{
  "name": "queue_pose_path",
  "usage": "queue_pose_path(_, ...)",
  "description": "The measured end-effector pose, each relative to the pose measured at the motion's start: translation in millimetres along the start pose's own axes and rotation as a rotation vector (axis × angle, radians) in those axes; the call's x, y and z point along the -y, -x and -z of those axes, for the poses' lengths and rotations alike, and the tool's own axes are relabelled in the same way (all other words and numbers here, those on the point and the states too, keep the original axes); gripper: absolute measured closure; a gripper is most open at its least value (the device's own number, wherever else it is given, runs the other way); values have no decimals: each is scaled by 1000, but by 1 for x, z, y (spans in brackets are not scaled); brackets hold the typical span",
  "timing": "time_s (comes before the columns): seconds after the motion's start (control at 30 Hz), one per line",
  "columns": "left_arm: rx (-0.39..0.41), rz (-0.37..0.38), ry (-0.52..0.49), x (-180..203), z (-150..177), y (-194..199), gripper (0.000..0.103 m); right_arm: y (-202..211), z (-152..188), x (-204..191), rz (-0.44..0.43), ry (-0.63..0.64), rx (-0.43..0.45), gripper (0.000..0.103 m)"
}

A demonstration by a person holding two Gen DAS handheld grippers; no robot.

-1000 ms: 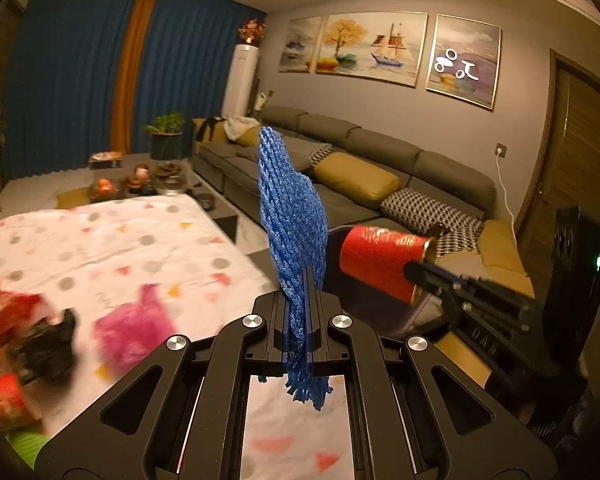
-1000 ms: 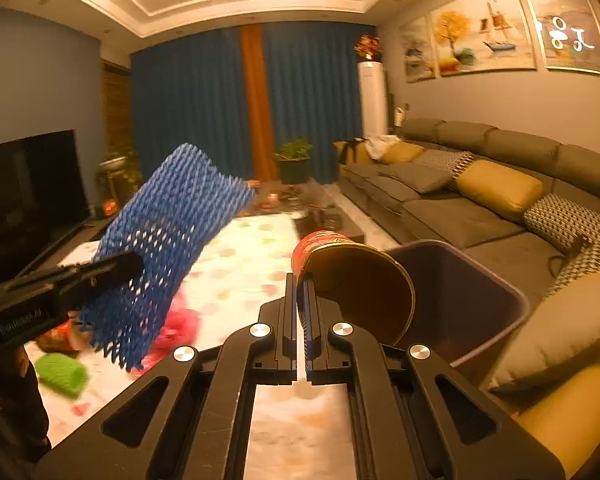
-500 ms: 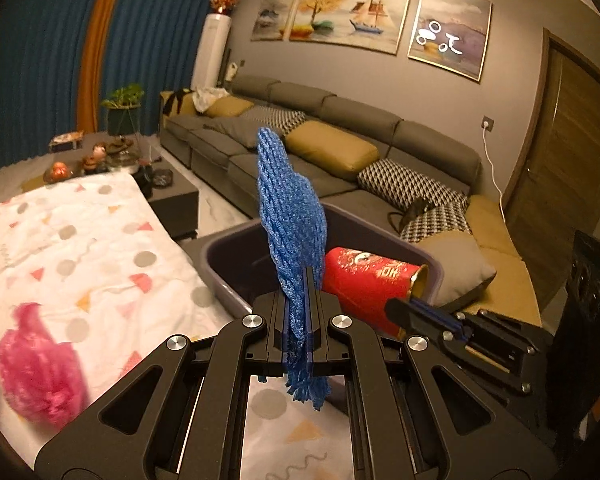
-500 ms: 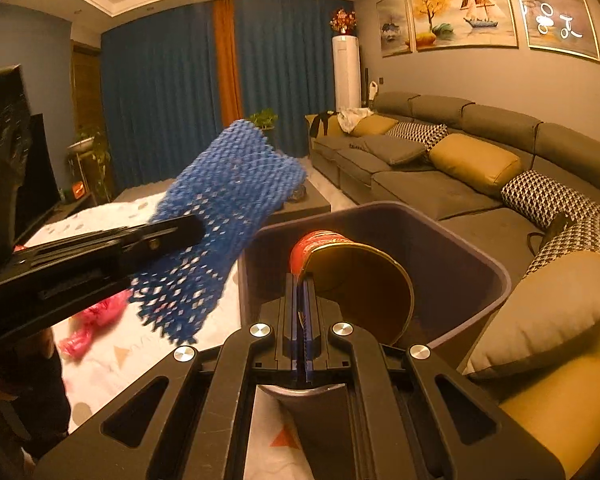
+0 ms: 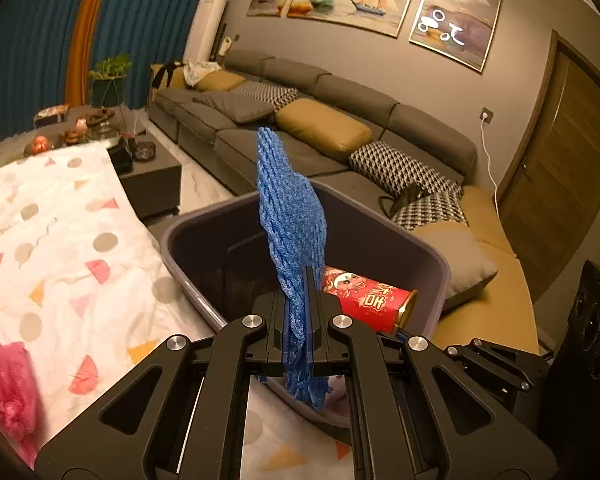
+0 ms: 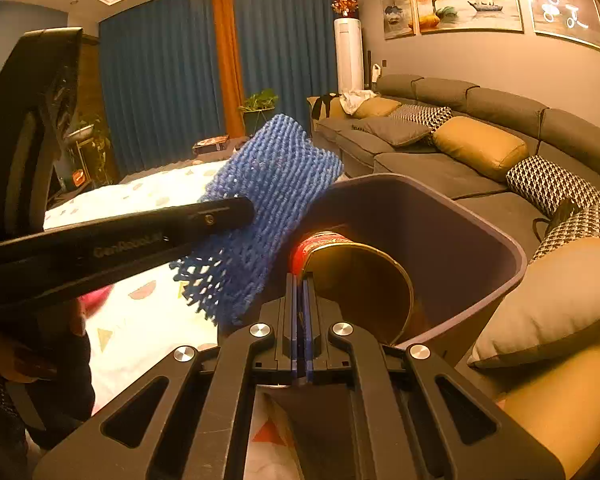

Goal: Collect trash
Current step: 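Open the left and right grippers to drop the net and can into the bin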

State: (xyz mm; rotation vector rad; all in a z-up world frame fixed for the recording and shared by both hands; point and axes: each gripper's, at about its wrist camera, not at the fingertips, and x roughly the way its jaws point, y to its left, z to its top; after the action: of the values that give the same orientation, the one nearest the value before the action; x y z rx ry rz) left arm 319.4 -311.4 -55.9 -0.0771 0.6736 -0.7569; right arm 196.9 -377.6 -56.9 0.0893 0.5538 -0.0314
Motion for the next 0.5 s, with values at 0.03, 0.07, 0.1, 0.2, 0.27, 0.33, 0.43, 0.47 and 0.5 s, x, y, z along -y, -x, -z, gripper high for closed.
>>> queue_pose_path(0.03,-8,-4,1,0,1,-3,98,-1,0,2,3,-2,-2,99)
queue_pose_path(0.07,-16,-13,4,-1,2,-7,98,-1,-1,3,4,-5,-3,99)
queue_pose_path(0.1,-22,-13,8,-1,3,-8,98,-2,-1,5,4,-9,-4,99)
queue_pose_path(0.2,-49,2,24,-5,5,-14,96,-2,-2,4,4,-13,-6,99)
queue_pose_path(0.27,-59,-6,20,-5,6,-16,79,-4,-3,2,3,-12,-12,99)
queue_pose_path(0.33,-58,-5,24,-8,7,-15,68,-5,-2,-2,3,-12,-19,99)
queue_pose_path(0.43,-47,-23,43,-16,9,-11,40,-8,-5,-1,-2,-14,-29,99)
queue_pose_path(0.47,-37,-42,60,-21,9,-7,32,-11,-6,0,-3,-15,-32,99)
queue_pose_path(0.5,-29,-44,75,-24,10,-3,29,-12,-6,1,-4,-16,-35,99)
